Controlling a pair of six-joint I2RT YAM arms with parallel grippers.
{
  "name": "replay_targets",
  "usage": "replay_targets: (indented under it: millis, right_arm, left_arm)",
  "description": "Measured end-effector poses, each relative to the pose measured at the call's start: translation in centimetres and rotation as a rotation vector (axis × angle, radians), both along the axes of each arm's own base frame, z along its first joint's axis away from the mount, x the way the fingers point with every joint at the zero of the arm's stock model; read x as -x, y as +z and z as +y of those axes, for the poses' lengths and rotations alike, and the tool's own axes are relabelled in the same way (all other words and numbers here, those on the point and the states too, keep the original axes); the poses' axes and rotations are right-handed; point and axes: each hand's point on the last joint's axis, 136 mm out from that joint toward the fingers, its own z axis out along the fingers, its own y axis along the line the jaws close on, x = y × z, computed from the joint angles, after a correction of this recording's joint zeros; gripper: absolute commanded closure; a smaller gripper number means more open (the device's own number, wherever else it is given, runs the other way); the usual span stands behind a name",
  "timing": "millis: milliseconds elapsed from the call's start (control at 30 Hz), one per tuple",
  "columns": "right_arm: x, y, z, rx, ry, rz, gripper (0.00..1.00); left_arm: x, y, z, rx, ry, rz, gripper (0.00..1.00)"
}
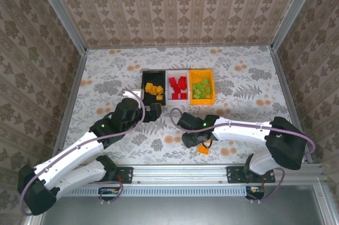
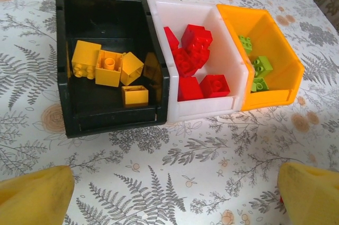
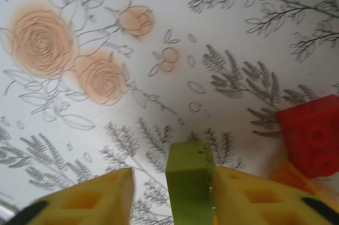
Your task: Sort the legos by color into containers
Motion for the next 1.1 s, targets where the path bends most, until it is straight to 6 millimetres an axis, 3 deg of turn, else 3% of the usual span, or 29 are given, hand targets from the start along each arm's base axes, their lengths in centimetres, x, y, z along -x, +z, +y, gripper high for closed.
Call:
replay_targets:
  millis: [100, 300, 567, 767, 833, 933, 1100]
  right_arm:
    - [-0.5, 0.2, -0.4, 0.021, -0.020, -0.024, 0.40]
    - [-0.6, -0.6, -1.4, 0.086, -0.029, -0.028, 0.41]
    - [-0.7, -2.5, -1.0, 0.113, -0.022, -0.003, 0.66]
    - [-0.9, -2.4, -0.7, 0.101, -0.016, -0.009, 0.79]
    - [-1.4, -1.8, -0.4, 0.084, -0.025, -0.020, 0.80]
    - [-3.6, 0.6, -0.2, 0.025, -0.068, -0.068, 0.81]
    - [-11.7, 7.5, -1.5, -0.115, -0.267, -0.229, 0.80]
  left_arm:
    - [-0.2, -0.1, 0.3, -0.002, 0.017, 0.001, 0.00]
    - [-0.1, -0.7, 0.6, -0.018, 0.023, 0.013, 0.00]
    - [0.1, -1.4, 1.4, -0.037, 0.043, 0.024, 0.00]
    - [0.2, -1.2, 2.0, -0.025, 0.064, 0.013, 0.00]
    - [0.3, -1.2, 2.2, -0.022, 0.069, 0.008, 0.00]
    - [0.4, -1.1, 2.4, -0.018, 0.072, 0.002, 0.00]
    - [0.3, -1.3, 2.3, -0.015, 0.073, 0.003, 0.00]
